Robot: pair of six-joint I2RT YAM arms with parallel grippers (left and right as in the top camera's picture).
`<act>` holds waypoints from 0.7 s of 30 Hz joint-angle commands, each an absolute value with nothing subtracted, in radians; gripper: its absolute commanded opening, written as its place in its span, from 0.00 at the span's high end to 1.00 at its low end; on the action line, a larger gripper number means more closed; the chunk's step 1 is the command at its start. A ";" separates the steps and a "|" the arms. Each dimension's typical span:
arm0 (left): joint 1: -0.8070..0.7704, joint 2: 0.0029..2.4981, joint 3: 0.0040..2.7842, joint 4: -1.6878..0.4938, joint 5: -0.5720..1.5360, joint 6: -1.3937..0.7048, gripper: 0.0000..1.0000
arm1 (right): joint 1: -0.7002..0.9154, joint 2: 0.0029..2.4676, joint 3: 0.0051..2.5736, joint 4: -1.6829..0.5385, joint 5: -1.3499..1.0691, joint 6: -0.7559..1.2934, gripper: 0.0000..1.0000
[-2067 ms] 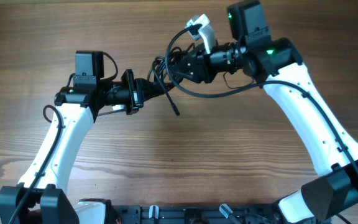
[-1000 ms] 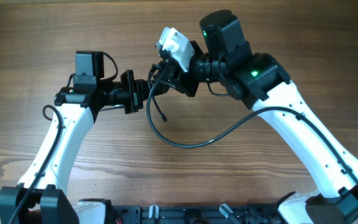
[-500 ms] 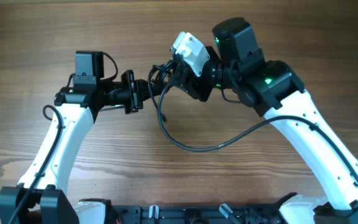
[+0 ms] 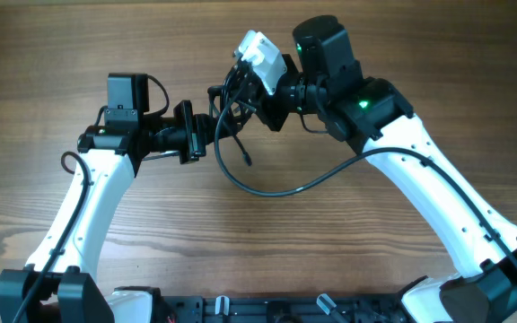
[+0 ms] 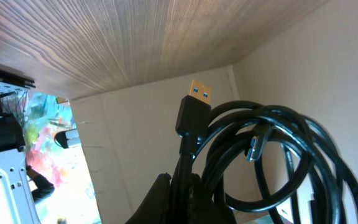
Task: Untangle cables
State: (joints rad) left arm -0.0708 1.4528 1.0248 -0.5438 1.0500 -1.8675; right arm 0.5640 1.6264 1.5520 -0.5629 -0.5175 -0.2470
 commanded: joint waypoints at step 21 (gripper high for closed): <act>-0.080 1.435 1.029 -0.527 0.856 -1.798 0.96 | 0.479 1.604 1.559 -0.641 -0.603 -0.014 0.96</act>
State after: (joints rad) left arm -0.0719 1.4528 1.0248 -0.5320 1.0153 -1.8591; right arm 0.5308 1.6287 1.5505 -0.5777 -0.5812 -0.1150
